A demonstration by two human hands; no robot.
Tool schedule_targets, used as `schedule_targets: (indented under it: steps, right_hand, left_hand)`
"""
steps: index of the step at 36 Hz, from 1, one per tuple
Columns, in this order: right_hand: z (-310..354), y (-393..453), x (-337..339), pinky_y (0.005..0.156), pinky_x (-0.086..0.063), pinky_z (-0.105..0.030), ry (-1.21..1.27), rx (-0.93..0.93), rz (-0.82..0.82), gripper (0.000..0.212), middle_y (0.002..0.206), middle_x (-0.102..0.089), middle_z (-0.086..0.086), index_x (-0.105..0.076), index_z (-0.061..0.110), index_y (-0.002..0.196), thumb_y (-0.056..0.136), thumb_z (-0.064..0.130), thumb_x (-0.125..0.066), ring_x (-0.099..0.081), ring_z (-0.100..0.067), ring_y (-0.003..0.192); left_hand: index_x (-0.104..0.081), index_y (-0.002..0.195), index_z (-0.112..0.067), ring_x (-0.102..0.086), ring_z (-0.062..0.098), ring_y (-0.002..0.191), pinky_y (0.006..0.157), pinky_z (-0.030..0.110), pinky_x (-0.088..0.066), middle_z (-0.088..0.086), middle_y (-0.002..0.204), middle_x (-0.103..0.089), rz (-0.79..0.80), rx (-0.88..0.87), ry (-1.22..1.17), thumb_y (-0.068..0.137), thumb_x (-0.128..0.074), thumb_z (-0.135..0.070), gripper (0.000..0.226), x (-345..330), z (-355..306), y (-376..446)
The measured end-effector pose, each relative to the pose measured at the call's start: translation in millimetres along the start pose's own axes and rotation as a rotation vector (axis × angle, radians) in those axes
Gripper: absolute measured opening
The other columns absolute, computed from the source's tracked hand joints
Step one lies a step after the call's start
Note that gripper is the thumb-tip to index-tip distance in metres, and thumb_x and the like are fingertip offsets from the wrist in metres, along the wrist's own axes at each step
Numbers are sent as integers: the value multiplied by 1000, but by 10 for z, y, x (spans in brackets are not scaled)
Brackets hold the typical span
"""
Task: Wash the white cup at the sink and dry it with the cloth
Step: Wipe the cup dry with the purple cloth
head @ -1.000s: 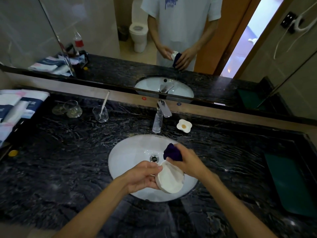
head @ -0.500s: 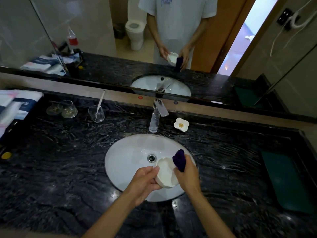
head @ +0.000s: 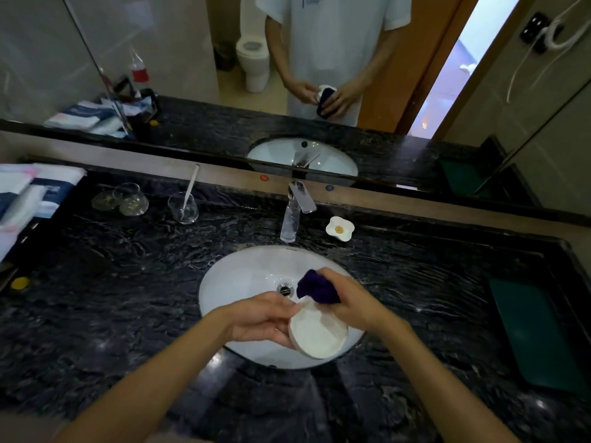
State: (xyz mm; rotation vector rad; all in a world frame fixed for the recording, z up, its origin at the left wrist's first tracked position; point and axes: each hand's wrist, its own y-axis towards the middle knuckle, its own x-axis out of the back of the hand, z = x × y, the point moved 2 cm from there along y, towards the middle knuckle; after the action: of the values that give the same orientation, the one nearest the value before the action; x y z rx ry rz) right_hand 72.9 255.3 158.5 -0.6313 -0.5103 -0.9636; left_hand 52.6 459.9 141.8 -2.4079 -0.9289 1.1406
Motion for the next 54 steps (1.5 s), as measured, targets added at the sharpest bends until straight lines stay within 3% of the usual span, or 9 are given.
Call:
schedule_targets:
  steps: [6,13,19,24,28,35,40,48,54]
  right_hand:
    - [12,147,61,80,-51,-32,-23,-16,-16,43,107,-68,0,-55,23,121,83,18,-74,-63,-18,95]
    - [-124,35,-215,67,-43,-10,246,-197,-377,33,98,-69,7,-62,22,113,83,13,-72,-63,-9,89]
    - [-242,-167,-568,82,-56,-37,586,-429,-669,45,103,-69,5,-60,26,119,83,1,-69,-65,-20,99]
    - [-100,-268,-696,89,-47,-30,655,-491,-835,50,104,-59,6,-51,19,133,89,1,-65,-58,-16,100]
    - [-127,-267,-602,90,-50,-32,578,-477,-775,48,103,-60,6,-52,16,134,90,2,-65,-60,-17,100]
    - [-171,-143,-58,90,-53,-29,283,-123,-295,48,113,-71,8,-58,42,117,84,8,-68,-66,-9,105]
    - [-40,-10,159,84,-53,-24,155,-52,-58,49,111,-68,7,-54,38,118,81,9,-70,-64,-10,102]
    - [-193,6,20,80,-53,-30,334,-229,-371,46,108,-69,4,-58,27,123,83,9,-71,-65,-16,99]
    - [-270,-107,-386,92,-55,-43,644,-438,-668,54,108,-65,8,-53,27,129,85,-1,-62,-62,-20,105]
  left_hand:
    - [-59,121,13,-70,34,107,98,53,-54,25,111,-72,-94,-65,-94,99,-56,-14,35,-10,24,22]
    - [-64,113,11,-70,35,108,89,44,-59,27,111,-73,-303,-230,-192,101,-52,-14,30,-124,268,84]
    - [-60,118,13,-70,36,109,87,41,-60,28,115,-71,-469,-387,-278,101,-51,-14,33,-155,434,173]
    - [-62,119,4,-70,31,110,89,34,-59,20,118,-72,-527,-497,-276,101,-51,-18,31,-293,518,271]
    - [-61,121,2,-71,28,108,88,33,-59,18,119,-72,-502,-429,-206,101,-53,-18,30,-256,499,294]
    - [-60,124,8,-65,39,110,102,58,-49,23,113,-69,-108,-70,-73,100,-57,-25,41,10,82,118]
    - [-44,130,22,-55,48,126,105,55,-47,35,123,-60,-2,45,33,96,-63,-11,51,16,-121,103]
    - [-53,125,18,-65,42,115,96,48,-56,36,123,-63,-179,-145,-102,98,-58,-16,44,-45,41,171]
    - [-56,121,16,-68,36,112,93,42,-58,30,116,-70,-355,-330,-233,100,-54,-14,36,-151,245,264]
